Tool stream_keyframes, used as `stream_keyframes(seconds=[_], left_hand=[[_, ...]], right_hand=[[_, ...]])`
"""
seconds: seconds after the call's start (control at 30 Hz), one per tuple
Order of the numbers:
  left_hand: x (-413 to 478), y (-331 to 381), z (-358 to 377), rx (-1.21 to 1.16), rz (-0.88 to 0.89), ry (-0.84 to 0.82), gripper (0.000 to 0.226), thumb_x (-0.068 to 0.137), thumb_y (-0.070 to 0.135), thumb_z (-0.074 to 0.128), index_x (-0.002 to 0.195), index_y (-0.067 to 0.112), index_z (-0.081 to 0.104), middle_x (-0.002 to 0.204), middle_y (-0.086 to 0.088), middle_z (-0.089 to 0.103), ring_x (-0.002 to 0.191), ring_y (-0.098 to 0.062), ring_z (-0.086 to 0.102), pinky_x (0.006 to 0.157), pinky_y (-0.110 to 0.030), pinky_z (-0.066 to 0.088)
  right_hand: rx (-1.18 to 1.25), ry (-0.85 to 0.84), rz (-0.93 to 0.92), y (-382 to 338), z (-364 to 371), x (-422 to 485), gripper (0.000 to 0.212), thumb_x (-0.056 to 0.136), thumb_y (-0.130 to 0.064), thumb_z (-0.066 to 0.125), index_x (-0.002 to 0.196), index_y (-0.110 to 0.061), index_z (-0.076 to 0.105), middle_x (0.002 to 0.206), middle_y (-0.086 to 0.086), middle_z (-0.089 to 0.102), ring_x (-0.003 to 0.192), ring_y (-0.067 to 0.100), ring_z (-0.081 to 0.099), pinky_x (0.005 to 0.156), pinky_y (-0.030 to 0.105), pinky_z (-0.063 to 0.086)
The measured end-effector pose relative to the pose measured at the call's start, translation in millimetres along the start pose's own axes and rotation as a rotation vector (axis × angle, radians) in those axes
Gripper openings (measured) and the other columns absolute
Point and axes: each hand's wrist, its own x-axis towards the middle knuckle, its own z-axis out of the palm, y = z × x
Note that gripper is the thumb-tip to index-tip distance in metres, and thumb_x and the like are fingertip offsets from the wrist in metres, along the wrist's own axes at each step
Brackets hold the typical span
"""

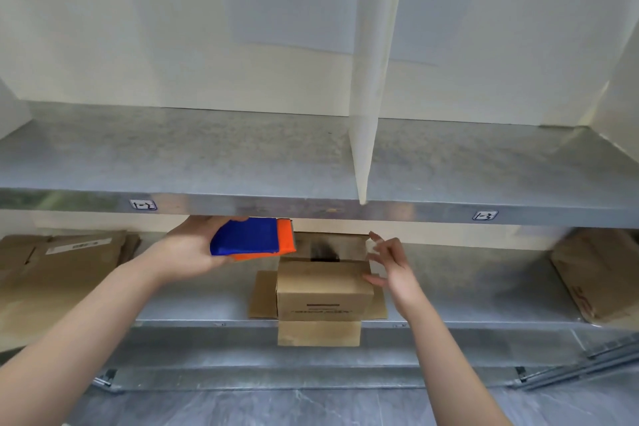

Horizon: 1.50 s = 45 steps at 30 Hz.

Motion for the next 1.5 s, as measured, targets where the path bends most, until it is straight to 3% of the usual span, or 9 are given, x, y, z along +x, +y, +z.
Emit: stream_keyframes(seconds=[0.2, 0.47, 0.67, 0.83, 0.97, 1.1, 1.3, 1.43, 1.5], left_hand=[[-4, 6, -11, -0.032, -0.015, 0.009, 0.038, 0.077, 0.040, 0.074, 0.109, 0.032, 0.057, 0.104, 0.014, 0.066, 0.093, -0.005, 0.062, 0.082, -0.028, 0.050], [15, 2, 17, 0.064, -0.013, -0.112, 0.064, 0.075, 0.038, 0.076, 0.131, 0.036, 0.046, 0.125, 0.016, 0.050, 0.111, -0.008, 0.047, 0.090, -0.024, 0.042], [30, -8, 18, 0.010, -0.062, -0.180, 0.058, 0.074, 0.032, 0.074, 0.119, 0.050, 0.043, 0.122, 0.022, 0.055, 0.108, -0.002, 0.053, 0.092, -0.024, 0.045], [29, -14, 21, -0.016, -0.077, -0.229, 0.052, 0.072, 0.030, 0.077, 0.113, 0.045, 0.048, 0.112, 0.025, 0.057, 0.099, 0.006, 0.055, 0.085, -0.020, 0.047], [30, -15, 24, -0.022, -0.066, -0.223, 0.055, 0.072, 0.030, 0.077, 0.115, 0.046, 0.047, 0.115, 0.024, 0.055, 0.102, 0.004, 0.053, 0.087, -0.021, 0.046], [31, -16, 22, -0.040, -0.069, -0.230, 0.054, 0.068, 0.029, 0.076, 0.111, 0.048, 0.050, 0.112, 0.026, 0.058, 0.102, 0.005, 0.055, 0.089, -0.023, 0.047], [32, -17, 26, -0.044, -0.082, -0.229, 0.058, 0.069, 0.030, 0.078, 0.113, 0.052, 0.047, 0.116, 0.029, 0.056, 0.105, 0.007, 0.053, 0.090, -0.021, 0.045], [32, -17, 27, -0.042, -0.085, -0.228, 0.060, 0.070, 0.031, 0.078, 0.112, 0.057, 0.045, 0.119, 0.031, 0.053, 0.107, 0.007, 0.052, 0.092, -0.022, 0.044], [32, -16, 28, -0.038, -0.076, -0.227, 0.059, 0.071, 0.030, 0.079, 0.110, 0.057, 0.044, 0.118, 0.032, 0.052, 0.107, 0.007, 0.051, 0.092, -0.021, 0.044]], right_hand=[[0.076, 0.023, 0.036, 4, 0, -1, 0.018, 0.102, -0.023, 0.047, 0.091, -0.011, 0.041, 0.119, 0.005, 0.060, 0.116, 0.007, 0.056, 0.088, 0.044, 0.057], [0.129, 0.079, 0.106, 6, -1, -4, 0.012, 0.102, -0.010, 0.041, 0.090, -0.010, 0.041, 0.106, 0.010, 0.066, 0.106, 0.012, 0.065, 0.089, 0.039, 0.057], [0.148, 0.077, 0.127, 8, -3, 3, 0.016, 0.103, -0.008, 0.038, 0.088, -0.011, 0.039, 0.104, 0.015, 0.066, 0.113, 0.019, 0.061, 0.080, 0.034, 0.059], [0.134, 0.151, 0.161, 10, -9, 13, 0.014, 0.101, -0.006, 0.038, 0.089, -0.007, 0.043, 0.109, 0.020, 0.065, 0.109, 0.025, 0.062, 0.070, 0.030, 0.059], [0.034, 0.195, 0.185, 15, -8, 16, 0.014, 0.100, -0.008, 0.039, 0.089, -0.004, 0.047, 0.099, 0.013, 0.067, 0.085, 0.019, 0.071, 0.072, 0.036, 0.060], [-0.516, 0.217, 0.118, 39, -16, 19, 0.025, 0.102, -0.026, 0.043, 0.085, -0.018, 0.059, 0.087, -0.001, 0.068, 0.088, 0.023, 0.066, 0.079, 0.038, 0.054], [-0.448, 0.200, 0.203, 53, -9, 21, 0.024, 0.100, -0.032, 0.048, 0.091, -0.015, 0.061, 0.083, -0.001, 0.065, 0.086, 0.025, 0.063, 0.085, 0.046, 0.054], [-0.357, 0.259, 0.272, 57, -11, 23, 0.028, 0.090, -0.041, 0.064, 0.101, -0.017, 0.054, 0.093, -0.003, 0.063, 0.092, 0.022, 0.063, 0.086, 0.040, 0.054], [-0.347, 0.299, 0.245, 53, -13, 18, 0.033, 0.087, -0.038, 0.070, 0.104, -0.017, 0.051, 0.090, -0.005, 0.062, 0.085, 0.019, 0.062, 0.075, 0.031, 0.052]])
